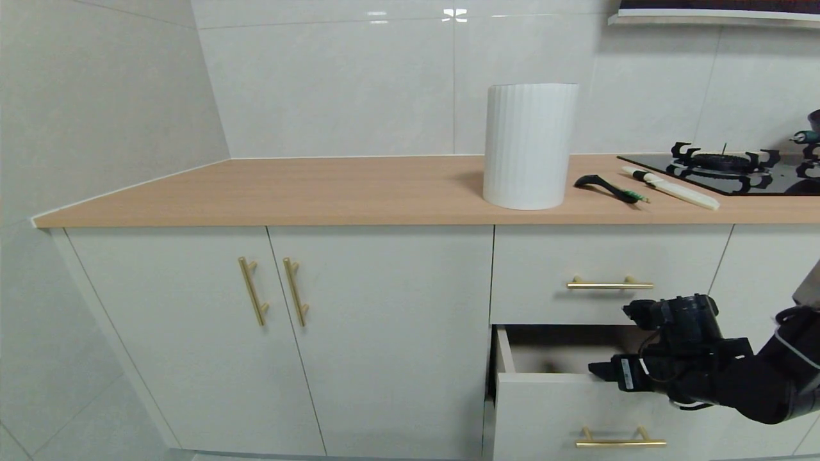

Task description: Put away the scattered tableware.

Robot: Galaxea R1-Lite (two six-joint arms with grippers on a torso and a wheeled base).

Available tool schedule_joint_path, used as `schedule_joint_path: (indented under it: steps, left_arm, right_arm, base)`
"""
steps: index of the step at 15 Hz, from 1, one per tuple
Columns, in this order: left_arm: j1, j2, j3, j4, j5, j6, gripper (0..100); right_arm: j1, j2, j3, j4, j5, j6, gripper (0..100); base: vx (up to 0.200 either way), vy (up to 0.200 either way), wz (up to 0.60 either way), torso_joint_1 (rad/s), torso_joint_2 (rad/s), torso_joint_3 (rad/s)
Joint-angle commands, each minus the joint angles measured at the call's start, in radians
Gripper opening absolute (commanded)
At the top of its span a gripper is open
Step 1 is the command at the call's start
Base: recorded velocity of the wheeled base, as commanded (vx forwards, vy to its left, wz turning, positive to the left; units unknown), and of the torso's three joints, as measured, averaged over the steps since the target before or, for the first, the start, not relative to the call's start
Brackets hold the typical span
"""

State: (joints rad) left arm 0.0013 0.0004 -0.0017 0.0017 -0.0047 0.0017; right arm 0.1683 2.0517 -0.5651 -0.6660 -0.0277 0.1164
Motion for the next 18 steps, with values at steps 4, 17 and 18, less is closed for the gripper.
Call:
schedule_joint_path:
  steps: [4, 17, 18]
  left_arm:
    - [0.0, 0.0, 0.0, 0.0, 0.0, 0.0, 100]
    - [0.0, 0.0, 0.0, 0.0, 0.0, 0.0, 100]
    - [0.0, 0.0, 0.0, 0.0, 0.0, 0.0, 100]
  right_arm:
    - [0.002, -0.096, -0.009, 0.1, 0.009, -0.041, 100]
    - [0.06, -0.24, -0.03, 0.614, 0.046, -0.222, 100]
    - [0.079, -0.252, -0.036, 0.677, 0.046, -0.238, 100]
  base:
    - [0.0, 0.0, 0.0, 0.0, 0.0, 0.0]
    - [0.0, 0.0, 0.0, 0.0, 0.0, 0.0]
    - [0.0, 0.0, 0.0, 0.0, 0.0, 0.0]
